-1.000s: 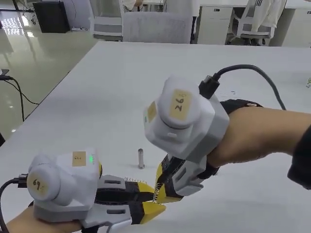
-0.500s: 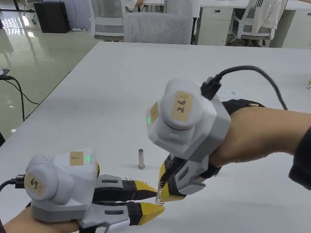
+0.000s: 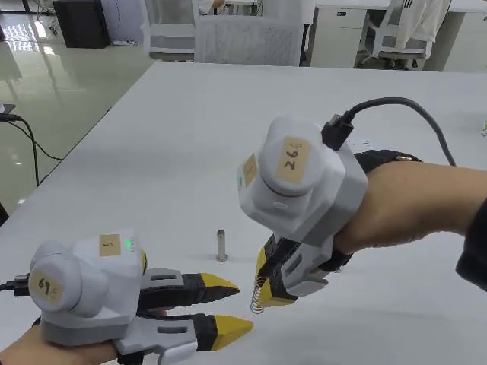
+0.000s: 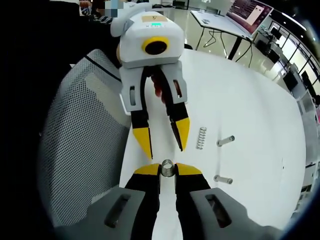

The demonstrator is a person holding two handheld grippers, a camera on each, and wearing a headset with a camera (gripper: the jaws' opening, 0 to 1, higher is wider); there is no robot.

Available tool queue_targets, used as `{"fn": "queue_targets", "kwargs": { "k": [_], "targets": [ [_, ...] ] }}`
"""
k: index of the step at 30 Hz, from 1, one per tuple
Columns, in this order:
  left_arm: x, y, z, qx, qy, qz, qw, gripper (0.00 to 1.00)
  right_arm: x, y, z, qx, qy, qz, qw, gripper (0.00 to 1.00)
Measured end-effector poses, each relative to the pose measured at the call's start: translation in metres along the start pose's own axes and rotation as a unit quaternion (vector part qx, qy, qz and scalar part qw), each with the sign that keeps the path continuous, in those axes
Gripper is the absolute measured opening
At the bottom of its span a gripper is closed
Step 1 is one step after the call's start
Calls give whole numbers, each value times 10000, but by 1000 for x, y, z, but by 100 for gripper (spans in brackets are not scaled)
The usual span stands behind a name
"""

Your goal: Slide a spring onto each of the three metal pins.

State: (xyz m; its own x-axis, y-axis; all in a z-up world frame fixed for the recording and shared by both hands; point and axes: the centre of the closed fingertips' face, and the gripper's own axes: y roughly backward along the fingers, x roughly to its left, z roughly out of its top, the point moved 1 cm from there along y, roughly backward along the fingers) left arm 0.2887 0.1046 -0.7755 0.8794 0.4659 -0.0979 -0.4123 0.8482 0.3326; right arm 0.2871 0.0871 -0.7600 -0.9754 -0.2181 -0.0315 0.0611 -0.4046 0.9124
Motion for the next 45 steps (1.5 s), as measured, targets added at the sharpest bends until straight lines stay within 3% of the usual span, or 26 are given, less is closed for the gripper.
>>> {"fn": "queue_targets", "kwargs": {
  "k": [24, 45],
  "targets": [
    [16, 18, -8, -50, 197, 481, 9986, 39, -6, 5, -12, 68, -92, -64, 9999, 8],
    [28, 26, -14, -75, 278, 825, 9962, 59, -25, 19, -25, 126, -246, -317, 9991, 8]
  ]
}}
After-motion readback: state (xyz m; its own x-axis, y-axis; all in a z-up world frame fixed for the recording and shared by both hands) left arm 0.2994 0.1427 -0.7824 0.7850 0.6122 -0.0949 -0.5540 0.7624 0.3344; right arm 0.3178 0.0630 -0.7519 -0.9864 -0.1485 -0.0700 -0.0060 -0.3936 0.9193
